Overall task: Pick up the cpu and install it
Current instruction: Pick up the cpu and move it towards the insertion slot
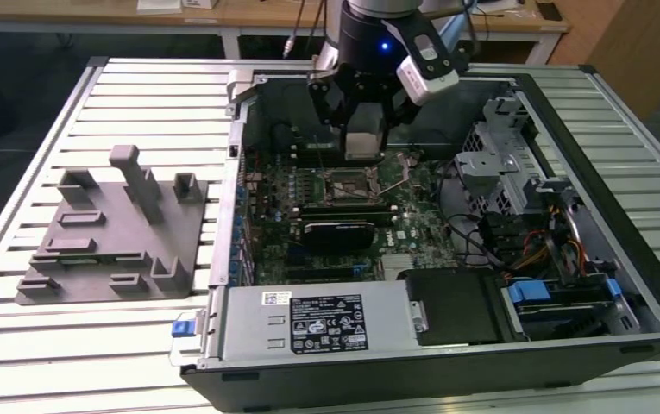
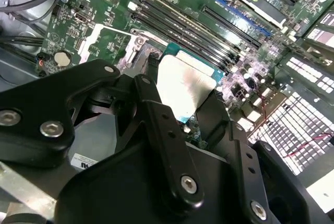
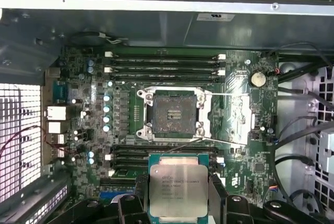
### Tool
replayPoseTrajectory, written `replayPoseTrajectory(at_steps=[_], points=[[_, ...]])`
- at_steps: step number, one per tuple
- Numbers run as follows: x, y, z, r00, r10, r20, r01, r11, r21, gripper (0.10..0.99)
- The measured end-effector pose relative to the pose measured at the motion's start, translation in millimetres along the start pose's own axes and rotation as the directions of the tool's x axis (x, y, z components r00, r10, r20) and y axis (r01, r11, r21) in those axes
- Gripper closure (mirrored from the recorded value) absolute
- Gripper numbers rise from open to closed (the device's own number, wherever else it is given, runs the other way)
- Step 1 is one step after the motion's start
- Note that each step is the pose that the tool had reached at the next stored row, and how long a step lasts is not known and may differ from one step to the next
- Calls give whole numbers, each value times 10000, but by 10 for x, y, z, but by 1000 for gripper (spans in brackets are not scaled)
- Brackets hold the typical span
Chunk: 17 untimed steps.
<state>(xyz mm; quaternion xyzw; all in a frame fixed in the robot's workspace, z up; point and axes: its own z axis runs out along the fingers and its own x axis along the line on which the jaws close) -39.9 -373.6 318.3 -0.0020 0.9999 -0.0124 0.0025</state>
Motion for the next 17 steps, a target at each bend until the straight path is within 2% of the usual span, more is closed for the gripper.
replayPoseTrajectory(at_steps=[8, 17], points=[[-19, 40, 104, 10000, 1, 0, -1, 10000, 62, 545], [-24, 136, 239, 10000, 1, 1, -1, 10000, 73, 545]])
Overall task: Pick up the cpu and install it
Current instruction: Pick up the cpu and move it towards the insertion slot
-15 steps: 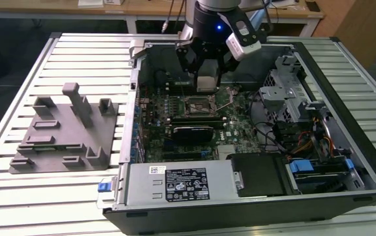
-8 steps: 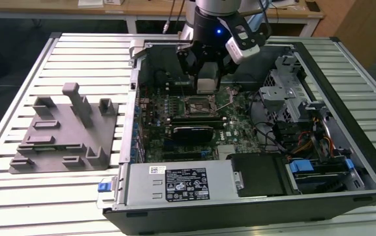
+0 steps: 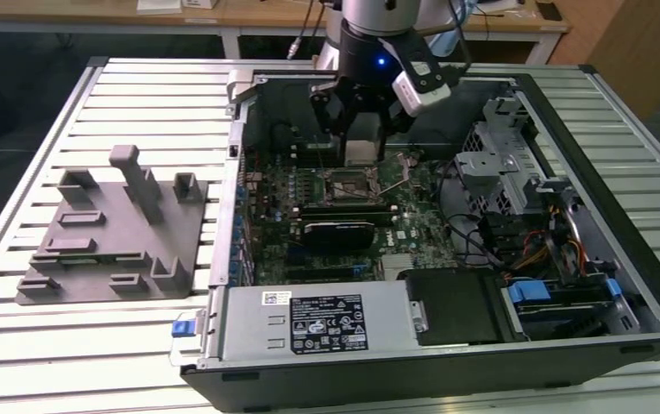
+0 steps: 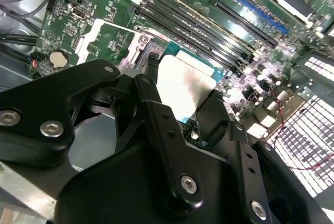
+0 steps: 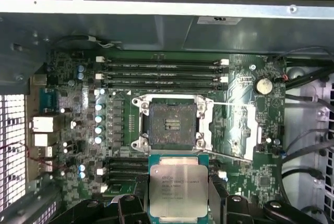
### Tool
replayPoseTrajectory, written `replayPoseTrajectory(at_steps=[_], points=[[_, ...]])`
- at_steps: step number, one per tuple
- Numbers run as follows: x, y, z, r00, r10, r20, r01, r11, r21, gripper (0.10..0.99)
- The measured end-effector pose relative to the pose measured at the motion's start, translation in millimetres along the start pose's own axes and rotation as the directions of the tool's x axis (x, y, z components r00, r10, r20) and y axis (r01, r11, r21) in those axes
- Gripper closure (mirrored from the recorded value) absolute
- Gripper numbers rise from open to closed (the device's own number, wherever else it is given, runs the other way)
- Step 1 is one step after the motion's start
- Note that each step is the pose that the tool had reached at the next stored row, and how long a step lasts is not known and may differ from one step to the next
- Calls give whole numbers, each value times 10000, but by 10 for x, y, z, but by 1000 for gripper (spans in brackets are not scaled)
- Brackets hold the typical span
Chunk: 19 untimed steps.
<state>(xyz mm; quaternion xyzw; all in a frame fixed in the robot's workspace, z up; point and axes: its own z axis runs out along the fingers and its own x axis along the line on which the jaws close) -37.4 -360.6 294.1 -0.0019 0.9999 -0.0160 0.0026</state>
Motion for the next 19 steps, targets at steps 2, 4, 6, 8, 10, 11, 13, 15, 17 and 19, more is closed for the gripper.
replayPoseTrajectory(at_steps=[2, 4, 6, 8, 10, 11, 13, 15, 17, 19], points=[[0, 5, 36, 10000, -1, 0, 1, 10000, 2, 545], [1, 10, 70, 10000, 0, 1, 0, 10000, 3, 545], [1, 22, 95, 10000, 1, 2, -1, 10000, 1, 545], [0, 46, 115, 10000, 0, 4, 0, 10000, -3, 545], [1, 77, 133, 10000, -1, 3, 1, 10000, -4, 545], [1, 91, 143, 10000, 0, 2, 0, 10000, -4, 545], [1, 111, 167, 10000, 0, 4, 0, 10000, -17, 545], [1, 126, 191, 10000, 0, 5, 0, 10000, -30, 545], [1, 136, 209, 10000, 0, 3, 0, 10000, -29, 545], [0, 143, 220, 10000, -1, 3, 1, 10000, -28, 545]])
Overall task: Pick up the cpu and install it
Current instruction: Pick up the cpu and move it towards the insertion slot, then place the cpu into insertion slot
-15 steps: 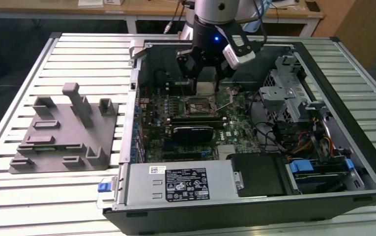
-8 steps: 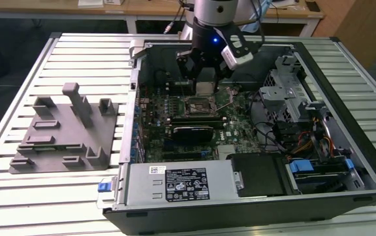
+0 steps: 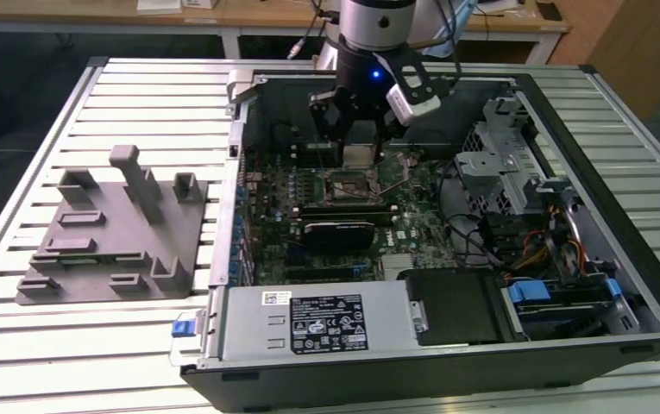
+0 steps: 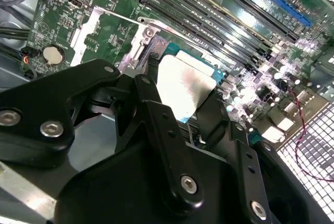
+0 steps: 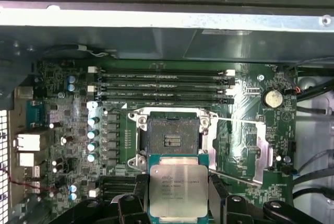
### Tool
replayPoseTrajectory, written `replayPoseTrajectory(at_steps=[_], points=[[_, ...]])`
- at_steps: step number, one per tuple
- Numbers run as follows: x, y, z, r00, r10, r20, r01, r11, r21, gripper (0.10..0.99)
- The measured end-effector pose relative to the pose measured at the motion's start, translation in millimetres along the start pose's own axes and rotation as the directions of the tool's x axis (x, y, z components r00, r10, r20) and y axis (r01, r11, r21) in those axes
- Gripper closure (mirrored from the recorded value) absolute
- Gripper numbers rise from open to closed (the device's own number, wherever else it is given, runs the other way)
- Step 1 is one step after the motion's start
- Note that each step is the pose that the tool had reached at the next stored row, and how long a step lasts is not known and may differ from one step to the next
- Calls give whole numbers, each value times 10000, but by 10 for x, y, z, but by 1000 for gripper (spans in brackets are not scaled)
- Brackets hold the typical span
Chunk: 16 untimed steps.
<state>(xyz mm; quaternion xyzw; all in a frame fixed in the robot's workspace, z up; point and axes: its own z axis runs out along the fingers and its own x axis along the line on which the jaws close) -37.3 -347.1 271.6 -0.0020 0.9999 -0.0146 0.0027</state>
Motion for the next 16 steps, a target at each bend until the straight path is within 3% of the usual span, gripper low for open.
replayPoseTrajectory(at_steps=[16], points=[[1, 1, 9, 10000, 41, 0, -41, 10000, -1, 545]])
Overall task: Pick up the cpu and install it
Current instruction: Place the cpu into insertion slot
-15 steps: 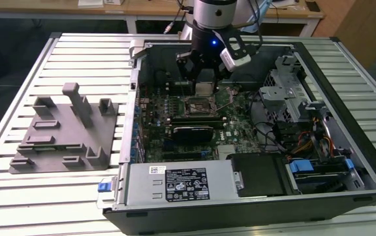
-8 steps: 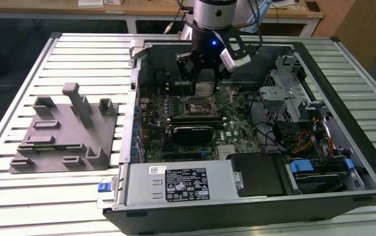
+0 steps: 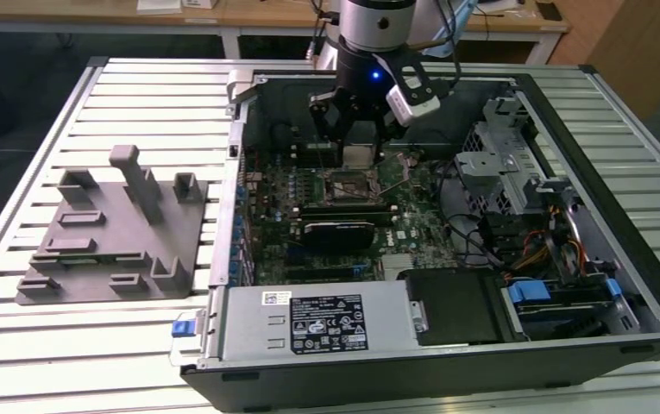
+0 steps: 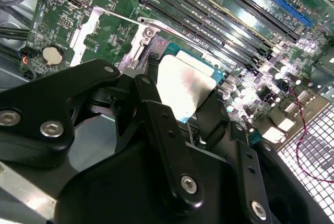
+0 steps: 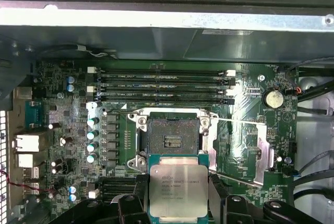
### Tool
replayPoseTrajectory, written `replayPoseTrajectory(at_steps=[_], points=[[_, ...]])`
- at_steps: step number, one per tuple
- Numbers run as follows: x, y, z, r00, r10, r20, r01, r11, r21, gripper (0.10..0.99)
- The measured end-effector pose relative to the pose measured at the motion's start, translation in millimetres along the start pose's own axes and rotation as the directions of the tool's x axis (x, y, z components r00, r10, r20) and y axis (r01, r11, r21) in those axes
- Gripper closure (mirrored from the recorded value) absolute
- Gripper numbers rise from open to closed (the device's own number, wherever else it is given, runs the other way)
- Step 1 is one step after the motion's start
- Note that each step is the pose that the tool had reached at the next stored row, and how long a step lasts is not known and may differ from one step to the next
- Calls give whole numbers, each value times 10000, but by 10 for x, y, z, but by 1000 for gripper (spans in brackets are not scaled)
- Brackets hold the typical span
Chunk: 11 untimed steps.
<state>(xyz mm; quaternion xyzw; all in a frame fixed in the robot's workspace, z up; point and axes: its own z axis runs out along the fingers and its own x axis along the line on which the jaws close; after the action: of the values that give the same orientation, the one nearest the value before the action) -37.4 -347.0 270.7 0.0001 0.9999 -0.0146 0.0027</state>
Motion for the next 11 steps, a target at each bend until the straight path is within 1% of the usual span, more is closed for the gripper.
replayPoseTrajectory(at_steps=[3, 6, 9, 11], points=[[0, 0, 0, 9992, 397, -12, -397, 9992, 2, 545], [0, 0, 1, 9960, 892, -26, -892, 9960, 6, 545], [0, 0, 1, 9900, 1407, -41, -1407, 9901, 11, 545], [0, 0, 1, 9849, 1729, -50, -1729, 9849, 15, 545]])
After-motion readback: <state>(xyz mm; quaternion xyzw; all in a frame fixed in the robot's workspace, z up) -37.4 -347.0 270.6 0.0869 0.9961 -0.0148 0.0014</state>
